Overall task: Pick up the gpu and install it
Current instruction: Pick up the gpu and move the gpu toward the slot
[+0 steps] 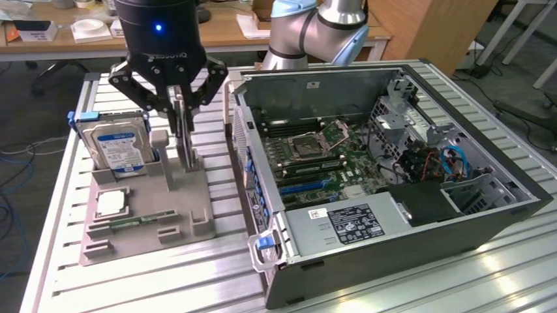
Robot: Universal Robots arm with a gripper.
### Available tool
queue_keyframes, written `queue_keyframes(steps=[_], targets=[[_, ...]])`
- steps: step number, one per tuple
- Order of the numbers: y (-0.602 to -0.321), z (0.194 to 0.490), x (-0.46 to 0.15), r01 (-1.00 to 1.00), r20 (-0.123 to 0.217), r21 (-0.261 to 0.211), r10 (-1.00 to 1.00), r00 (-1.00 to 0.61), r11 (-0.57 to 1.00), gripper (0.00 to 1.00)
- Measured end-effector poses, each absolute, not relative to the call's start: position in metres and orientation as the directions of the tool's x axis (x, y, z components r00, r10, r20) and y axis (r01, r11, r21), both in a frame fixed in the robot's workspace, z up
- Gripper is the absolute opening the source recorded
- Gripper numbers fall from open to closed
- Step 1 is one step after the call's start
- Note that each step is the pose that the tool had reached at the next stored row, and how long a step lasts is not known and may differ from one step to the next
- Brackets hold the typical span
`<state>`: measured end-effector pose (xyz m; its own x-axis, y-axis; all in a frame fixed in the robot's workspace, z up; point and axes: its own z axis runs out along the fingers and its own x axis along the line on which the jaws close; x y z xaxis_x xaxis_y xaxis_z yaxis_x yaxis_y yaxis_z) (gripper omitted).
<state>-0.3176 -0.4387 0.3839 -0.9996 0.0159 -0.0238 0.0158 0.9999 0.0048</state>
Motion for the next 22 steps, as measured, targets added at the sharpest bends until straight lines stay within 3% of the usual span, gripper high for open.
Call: queue_keyframes(steps=[8,14,22], targets=[[-0.439,0.395,-0.318,0.016,-0.024,0.013,0.016,-1.0,1.0,0.27],[-0.439,0.397,-0.318,0.016,-0.024,-0.038,0.015,-1.0,0.999,0.27],[-0.439,0.404,-0.318,0.016,-0.025,-0.045,0.015,-1.0,0.999,0.27]])
